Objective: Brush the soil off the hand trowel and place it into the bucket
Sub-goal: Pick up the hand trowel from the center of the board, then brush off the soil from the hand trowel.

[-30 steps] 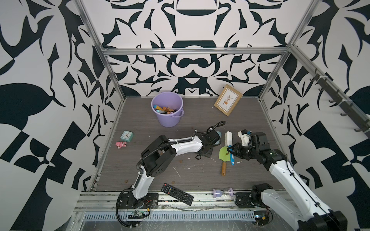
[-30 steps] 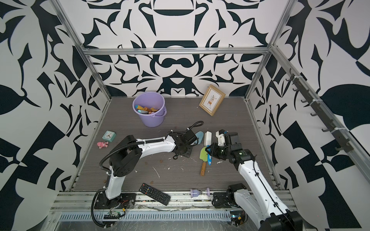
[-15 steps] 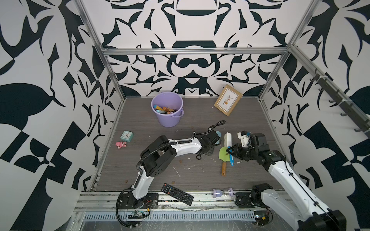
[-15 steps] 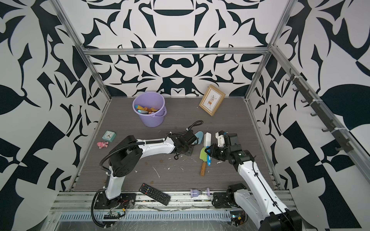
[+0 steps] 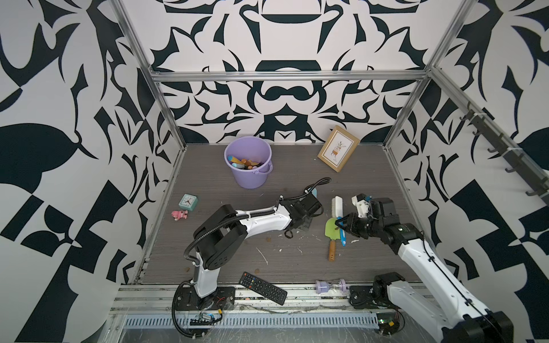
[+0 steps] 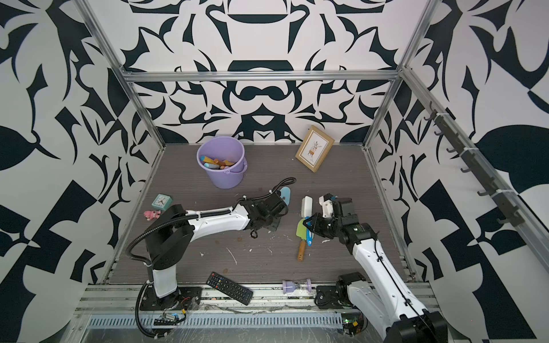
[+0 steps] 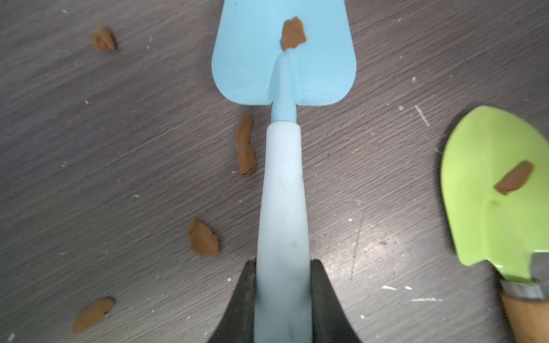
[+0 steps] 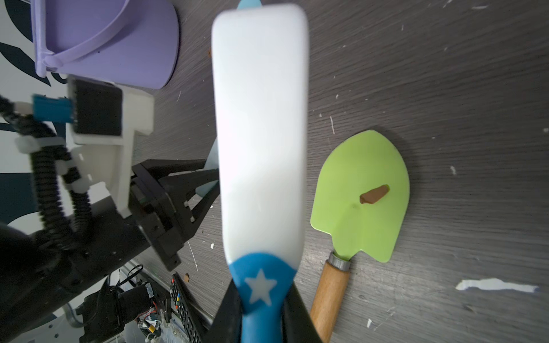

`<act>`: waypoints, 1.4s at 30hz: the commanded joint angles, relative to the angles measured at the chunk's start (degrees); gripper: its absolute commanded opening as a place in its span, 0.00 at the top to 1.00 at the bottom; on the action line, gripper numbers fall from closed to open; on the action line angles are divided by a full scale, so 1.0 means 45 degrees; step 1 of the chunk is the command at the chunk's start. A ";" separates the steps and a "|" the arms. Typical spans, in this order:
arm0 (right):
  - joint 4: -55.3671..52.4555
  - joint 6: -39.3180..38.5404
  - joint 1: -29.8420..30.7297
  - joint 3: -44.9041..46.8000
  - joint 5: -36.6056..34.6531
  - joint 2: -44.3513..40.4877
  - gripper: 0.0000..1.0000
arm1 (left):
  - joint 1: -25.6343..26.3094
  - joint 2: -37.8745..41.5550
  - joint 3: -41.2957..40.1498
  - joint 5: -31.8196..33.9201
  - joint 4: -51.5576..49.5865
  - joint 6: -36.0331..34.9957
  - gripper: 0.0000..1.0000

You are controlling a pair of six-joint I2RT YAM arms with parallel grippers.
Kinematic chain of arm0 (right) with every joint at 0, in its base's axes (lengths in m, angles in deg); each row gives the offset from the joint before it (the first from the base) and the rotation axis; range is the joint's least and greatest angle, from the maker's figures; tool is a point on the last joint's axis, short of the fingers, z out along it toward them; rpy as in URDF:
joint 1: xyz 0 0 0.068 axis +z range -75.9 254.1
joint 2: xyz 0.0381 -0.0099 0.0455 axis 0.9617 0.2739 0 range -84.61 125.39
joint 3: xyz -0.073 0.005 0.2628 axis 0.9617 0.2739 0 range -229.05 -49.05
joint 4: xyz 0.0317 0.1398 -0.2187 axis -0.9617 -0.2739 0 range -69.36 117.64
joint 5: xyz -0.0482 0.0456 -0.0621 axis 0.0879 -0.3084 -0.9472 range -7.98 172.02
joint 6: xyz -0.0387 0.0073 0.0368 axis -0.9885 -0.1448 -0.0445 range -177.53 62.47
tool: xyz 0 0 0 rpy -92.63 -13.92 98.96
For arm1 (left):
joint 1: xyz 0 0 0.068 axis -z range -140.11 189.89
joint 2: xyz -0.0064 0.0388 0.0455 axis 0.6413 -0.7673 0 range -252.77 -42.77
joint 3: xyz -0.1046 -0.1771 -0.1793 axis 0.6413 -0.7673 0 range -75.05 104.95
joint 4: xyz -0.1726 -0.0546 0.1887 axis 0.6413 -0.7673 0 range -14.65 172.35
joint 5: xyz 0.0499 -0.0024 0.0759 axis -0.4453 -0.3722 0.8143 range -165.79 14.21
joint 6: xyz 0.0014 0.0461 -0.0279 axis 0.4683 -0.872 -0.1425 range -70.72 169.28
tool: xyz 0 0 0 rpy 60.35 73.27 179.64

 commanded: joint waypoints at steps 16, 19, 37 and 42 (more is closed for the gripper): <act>-0.1915 -0.0707 0.4932 -0.3972 -0.1434 0.1577 1.00 | -0.0021 0.4582 0.0822 -0.1534 -1.0649 -0.1634 1.00; -0.1366 -0.0681 0.5959 -0.4634 -0.1603 0.2456 1.00 | -0.0024 0.5367 0.0961 -0.1310 -1.1640 -0.1616 1.00; -0.0770 -0.1286 0.9178 -0.7366 -0.1073 0.7034 1.00 | -0.0026 0.6653 0.1027 0.0644 -1.2500 -0.1302 1.00; -0.1516 -0.1491 0.9176 -0.7579 -0.1871 0.7800 1.00 | -0.0003 0.6706 0.0927 0.0808 -1.2529 -0.1302 1.00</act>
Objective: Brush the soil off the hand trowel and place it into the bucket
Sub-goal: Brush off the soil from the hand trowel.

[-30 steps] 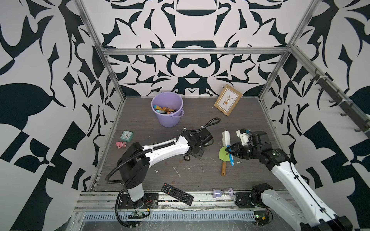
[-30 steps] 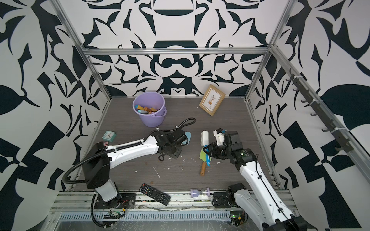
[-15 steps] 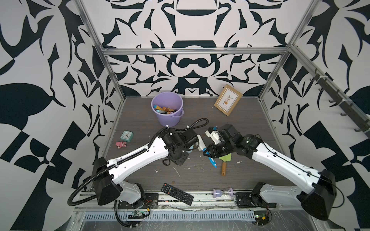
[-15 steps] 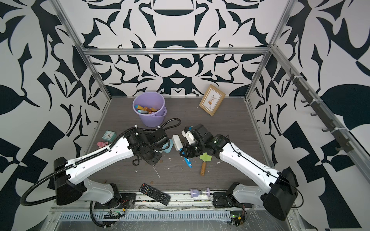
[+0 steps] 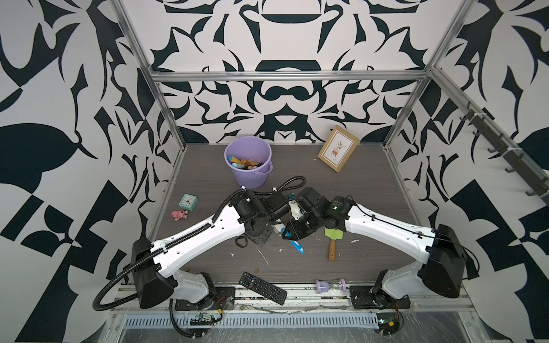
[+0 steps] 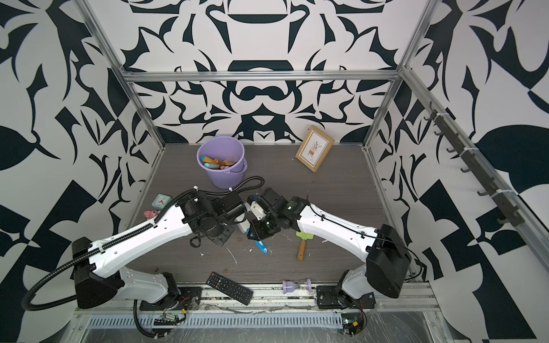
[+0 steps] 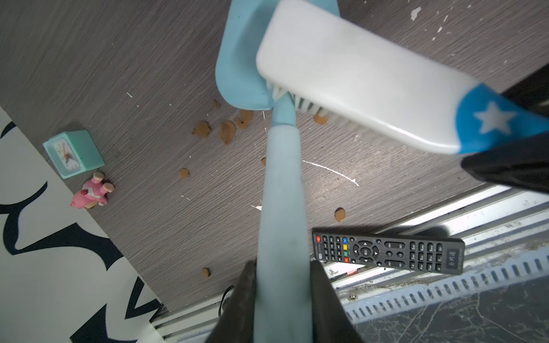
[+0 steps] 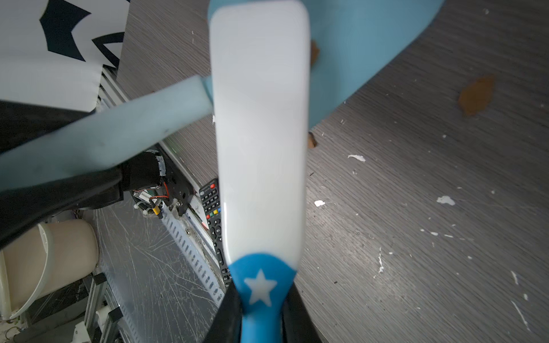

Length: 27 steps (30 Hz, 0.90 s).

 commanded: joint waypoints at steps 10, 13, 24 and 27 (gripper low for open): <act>-0.1659 -0.0595 -0.0424 -0.1322 -0.1942 0.1009 1.00 | 0.0238 0.0334 -0.0438 0.1439 -0.0912 0.0710 1.00; -0.1667 -0.0658 -0.0587 -0.1271 -0.2019 0.1005 1.00 | 0.0257 0.0479 -0.0470 0.1500 -0.0930 0.0769 1.00; 0.0295 -0.0130 0.0066 -0.1461 -0.0326 0.0172 1.00 | 0.0257 0.0522 -0.0751 0.1439 -0.0665 0.0817 1.00; 0.0699 -0.0015 0.0341 -0.1658 0.0054 0.0807 1.00 | 0.0257 0.0519 -0.0751 0.1405 -0.0607 0.0860 1.00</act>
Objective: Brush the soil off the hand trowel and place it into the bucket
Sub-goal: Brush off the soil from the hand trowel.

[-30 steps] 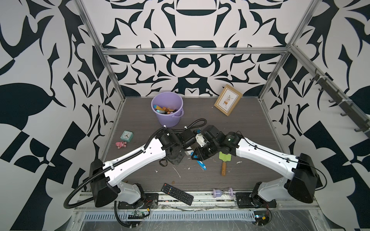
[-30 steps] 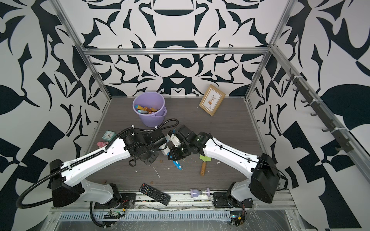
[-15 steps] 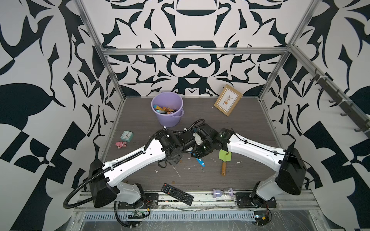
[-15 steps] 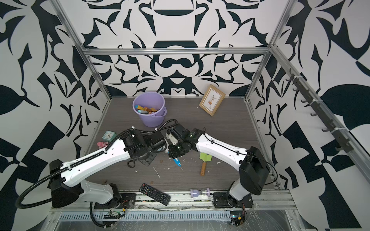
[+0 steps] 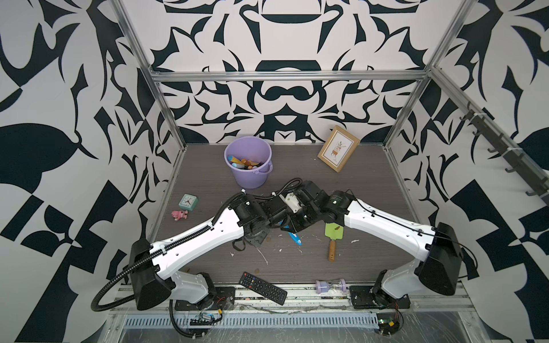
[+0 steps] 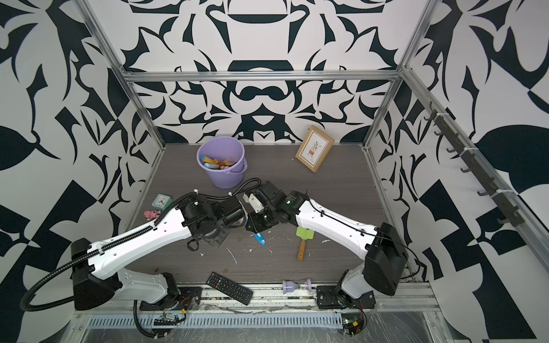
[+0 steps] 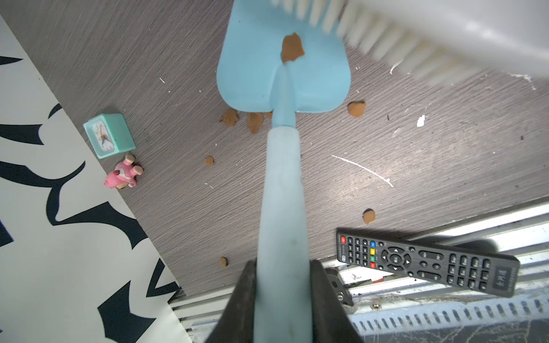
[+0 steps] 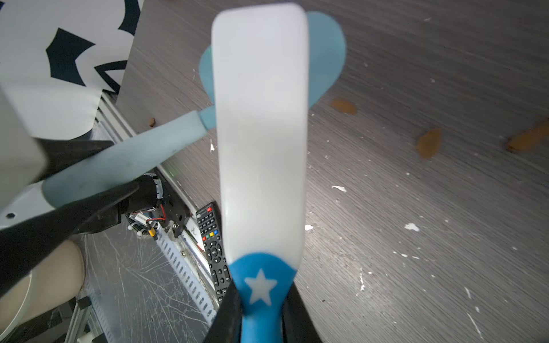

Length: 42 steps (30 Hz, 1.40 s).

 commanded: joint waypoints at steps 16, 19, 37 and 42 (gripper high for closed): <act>-0.1751 -0.0081 -0.0564 -0.1167 -0.1120 0.1455 1.00 | 0.0112 0.0405 -0.0397 0.0803 -0.0482 0.0357 1.00; -0.1779 -0.0002 -0.0494 -0.1528 -0.1325 0.0857 1.00 | 0.0112 0.0303 -0.0480 0.0689 -0.0411 0.0397 1.00; 0.2710 0.0735 -0.2027 0.1606 0.0519 -0.0065 1.00 | 0.0112 0.0677 -0.1867 -0.0920 0.2228 0.1658 1.00; 0.3658 0.1379 -0.4307 0.3311 0.0734 -0.2349 1.00 | 0.0422 0.0790 -0.2970 -0.3206 0.5402 0.3060 1.00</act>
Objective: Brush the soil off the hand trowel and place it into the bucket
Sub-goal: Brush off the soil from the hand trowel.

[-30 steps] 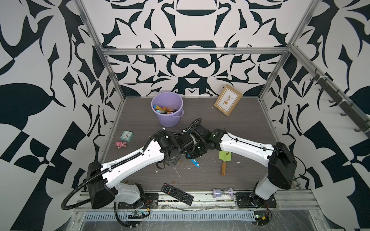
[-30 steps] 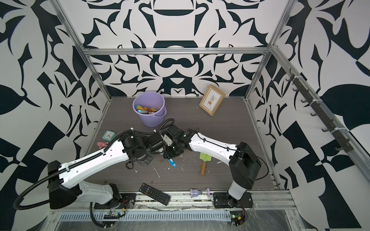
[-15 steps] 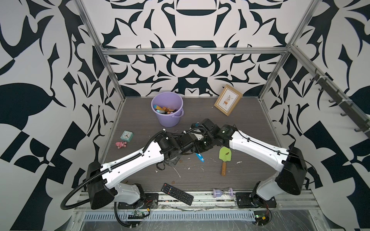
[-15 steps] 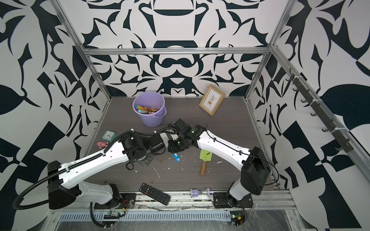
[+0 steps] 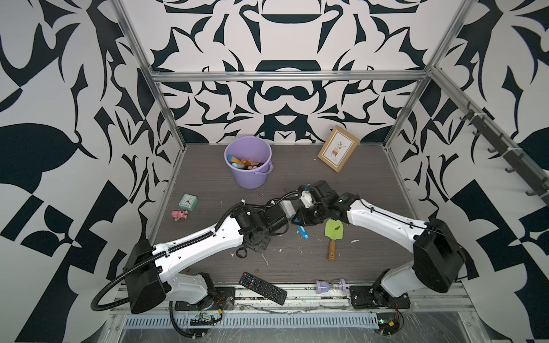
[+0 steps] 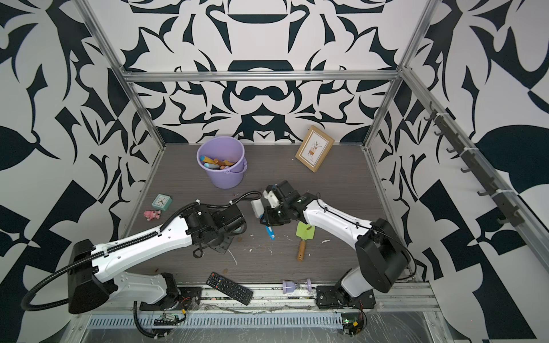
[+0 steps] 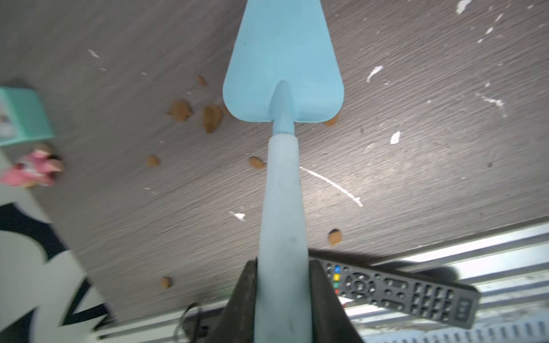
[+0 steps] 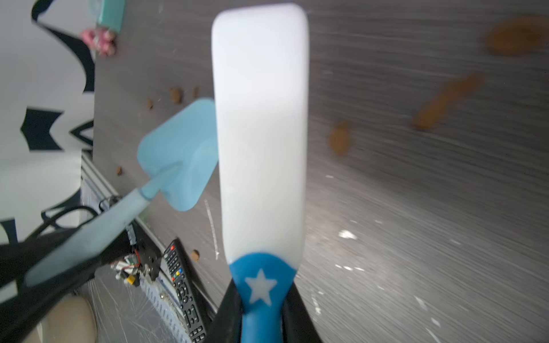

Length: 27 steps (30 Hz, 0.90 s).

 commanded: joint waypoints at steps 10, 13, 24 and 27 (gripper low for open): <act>0.1599 0.0728 -0.2056 0.1159 0.0222 -0.4094 1.00 | -0.5085 0.4060 -0.4434 -1.1102 1.0616 0.3365 1.00; 0.2399 0.1212 -0.2211 0.1662 0.0034 -0.5051 1.00 | -0.6748 0.4990 -0.6208 -1.3529 1.4186 0.5693 1.00; 0.6012 0.4113 -0.2138 0.2979 0.1830 -0.6071 1.00 | -0.8085 0.2522 -0.9732 -1.4800 2.8117 1.4856 1.00; 0.5855 0.4049 -0.1878 0.3082 0.1789 -0.6375 1.00 | -0.8085 0.1540 -1.0060 -1.4356 2.9924 1.5733 1.00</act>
